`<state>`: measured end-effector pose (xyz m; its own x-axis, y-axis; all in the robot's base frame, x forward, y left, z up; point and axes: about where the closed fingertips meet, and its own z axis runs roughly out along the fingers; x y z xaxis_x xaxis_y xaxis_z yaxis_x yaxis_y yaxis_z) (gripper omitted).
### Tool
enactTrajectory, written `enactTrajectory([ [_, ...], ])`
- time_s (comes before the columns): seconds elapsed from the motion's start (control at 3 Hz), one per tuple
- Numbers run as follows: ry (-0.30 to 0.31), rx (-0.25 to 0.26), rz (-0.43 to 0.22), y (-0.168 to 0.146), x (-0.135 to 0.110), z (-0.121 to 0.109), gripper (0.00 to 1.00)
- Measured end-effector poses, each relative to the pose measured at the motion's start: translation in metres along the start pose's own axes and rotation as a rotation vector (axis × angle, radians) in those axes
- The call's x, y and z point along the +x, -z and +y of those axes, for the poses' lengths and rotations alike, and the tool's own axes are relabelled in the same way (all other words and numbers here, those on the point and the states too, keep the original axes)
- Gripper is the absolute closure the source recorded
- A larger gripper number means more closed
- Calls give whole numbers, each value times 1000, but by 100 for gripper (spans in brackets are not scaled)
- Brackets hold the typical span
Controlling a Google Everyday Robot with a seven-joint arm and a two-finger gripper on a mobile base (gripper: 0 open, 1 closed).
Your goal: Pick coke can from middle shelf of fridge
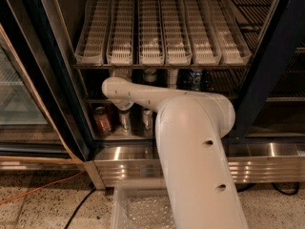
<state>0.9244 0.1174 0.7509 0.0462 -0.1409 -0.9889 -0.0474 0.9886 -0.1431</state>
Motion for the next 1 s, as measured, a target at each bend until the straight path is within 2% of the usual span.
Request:
enactTrajectory([
  [0.33, -2, 2, 0, 0, -1, -1, 30],
  [1.0, -9, 111, -17, -18, -8, -36, 30],
])
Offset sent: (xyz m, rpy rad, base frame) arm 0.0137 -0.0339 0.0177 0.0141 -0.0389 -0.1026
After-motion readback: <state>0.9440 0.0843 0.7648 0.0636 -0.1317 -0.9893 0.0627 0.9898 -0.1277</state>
